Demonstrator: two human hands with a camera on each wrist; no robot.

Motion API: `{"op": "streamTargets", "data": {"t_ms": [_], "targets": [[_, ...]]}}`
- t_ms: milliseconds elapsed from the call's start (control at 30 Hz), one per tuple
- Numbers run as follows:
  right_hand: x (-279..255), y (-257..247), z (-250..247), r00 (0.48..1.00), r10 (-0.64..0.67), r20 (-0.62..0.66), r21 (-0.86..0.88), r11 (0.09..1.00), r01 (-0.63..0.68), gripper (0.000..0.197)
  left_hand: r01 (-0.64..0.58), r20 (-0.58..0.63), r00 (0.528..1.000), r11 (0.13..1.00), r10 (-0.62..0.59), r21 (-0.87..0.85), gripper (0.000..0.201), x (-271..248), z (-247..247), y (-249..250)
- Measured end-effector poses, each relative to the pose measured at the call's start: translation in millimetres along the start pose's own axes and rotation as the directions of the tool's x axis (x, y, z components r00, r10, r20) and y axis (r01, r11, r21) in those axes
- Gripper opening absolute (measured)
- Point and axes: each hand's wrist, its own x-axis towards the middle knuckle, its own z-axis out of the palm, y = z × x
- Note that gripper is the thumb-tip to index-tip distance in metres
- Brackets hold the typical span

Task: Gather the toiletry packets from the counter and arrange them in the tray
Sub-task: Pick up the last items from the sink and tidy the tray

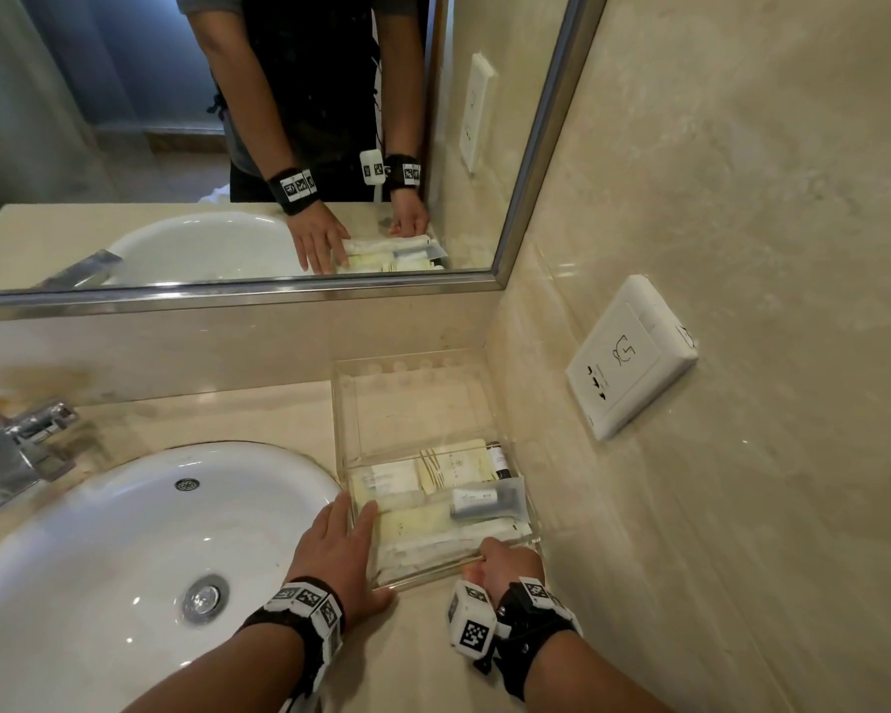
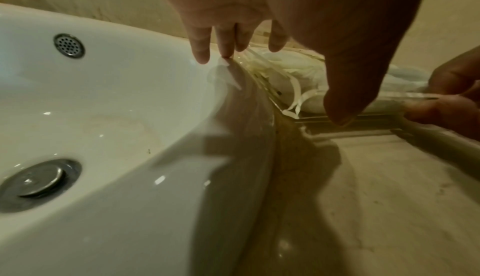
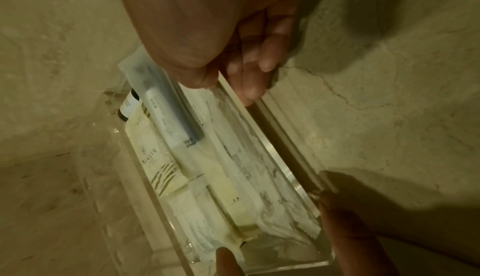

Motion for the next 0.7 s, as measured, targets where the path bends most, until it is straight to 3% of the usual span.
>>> {"op": "streamTargets", "data": {"t_ms": [400, 700], "targets": [[7, -9, 1, 0.999, 0.032, 0.008, -0.02, 0.999, -0.032, 0.026, -0.016, 0.028, 0.999, 1.0, 0.016, -0.006, 0.115, 1, -11, 0], [5, -20, 12, 0.999, 0.024, 0.035, 0.009, 1.0, -0.024, 0.031, -0.044, -0.021, 0.999, 0.998, 0.045, 0.04, 0.105, 6, -23, -2]]}}
